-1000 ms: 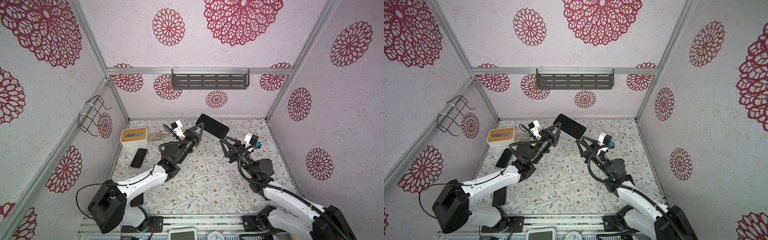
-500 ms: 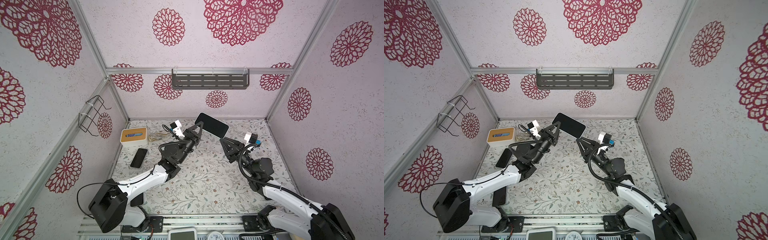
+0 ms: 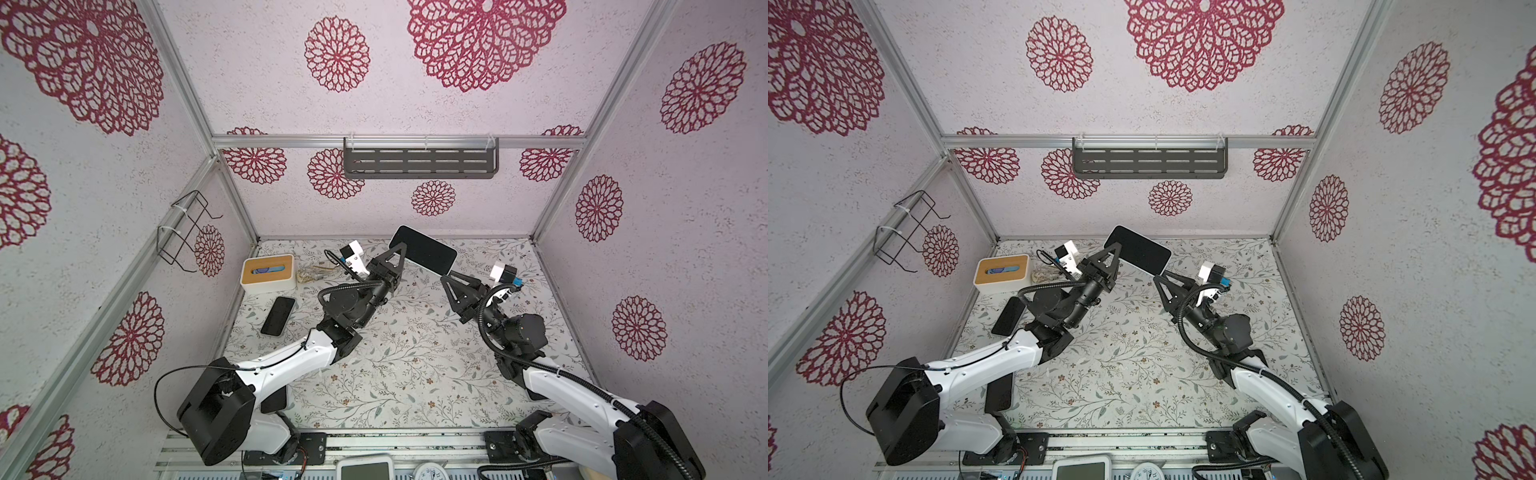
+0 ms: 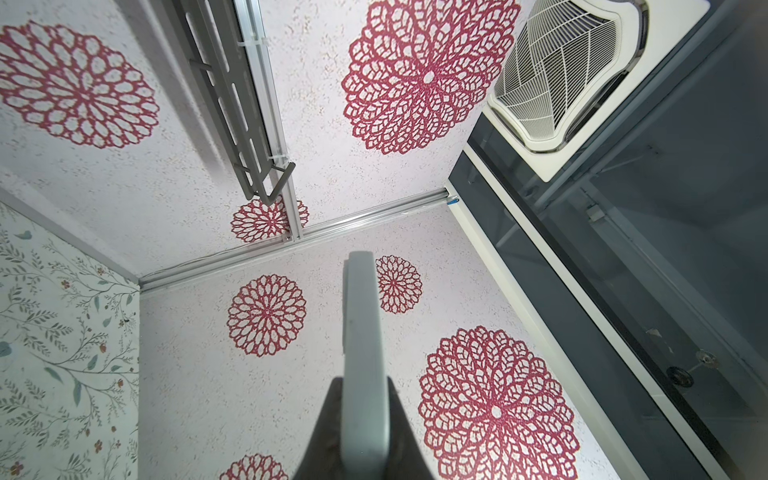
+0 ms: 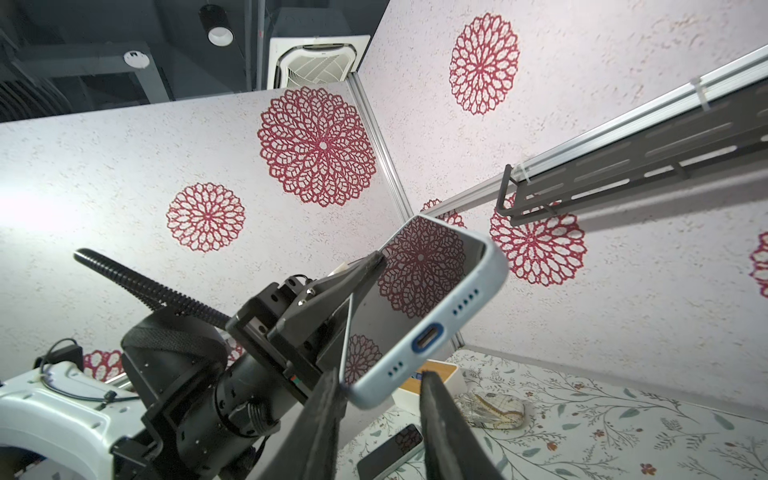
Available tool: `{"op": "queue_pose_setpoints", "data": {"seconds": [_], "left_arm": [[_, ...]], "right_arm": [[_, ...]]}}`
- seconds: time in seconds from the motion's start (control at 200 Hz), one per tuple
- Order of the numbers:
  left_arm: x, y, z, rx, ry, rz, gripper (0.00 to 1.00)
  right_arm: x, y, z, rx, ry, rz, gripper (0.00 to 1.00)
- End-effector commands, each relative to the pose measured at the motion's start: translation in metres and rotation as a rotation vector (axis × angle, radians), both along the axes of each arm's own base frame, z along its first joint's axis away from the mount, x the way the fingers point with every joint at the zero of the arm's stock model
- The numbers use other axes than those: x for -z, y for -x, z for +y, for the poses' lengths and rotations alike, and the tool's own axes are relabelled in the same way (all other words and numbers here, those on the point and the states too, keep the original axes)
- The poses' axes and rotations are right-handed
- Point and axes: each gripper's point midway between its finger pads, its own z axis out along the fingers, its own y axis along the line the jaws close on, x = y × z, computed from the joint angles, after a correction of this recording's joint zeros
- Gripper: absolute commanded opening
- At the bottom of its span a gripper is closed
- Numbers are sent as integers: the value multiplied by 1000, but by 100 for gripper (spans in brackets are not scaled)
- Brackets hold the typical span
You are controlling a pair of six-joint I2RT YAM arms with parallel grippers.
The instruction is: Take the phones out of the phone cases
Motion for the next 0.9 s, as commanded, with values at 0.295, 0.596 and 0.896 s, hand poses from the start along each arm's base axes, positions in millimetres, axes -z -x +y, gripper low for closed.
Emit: {"op": "queue_pose_setpoints", "data": {"seconds": [0.295,0.596,0.896], "left_arm": [[-20,13,-4,28,69,-82,0],[-23,15,-9,32,61,-76,0],[-23,12,-21,82,2,9,0]], "right_arm": [[-36,10,-9,-48,-110,-70,27],[-30,7,-5,-40,-78,-66,15],[-12,1,-1,23,24,-93,12]]}}
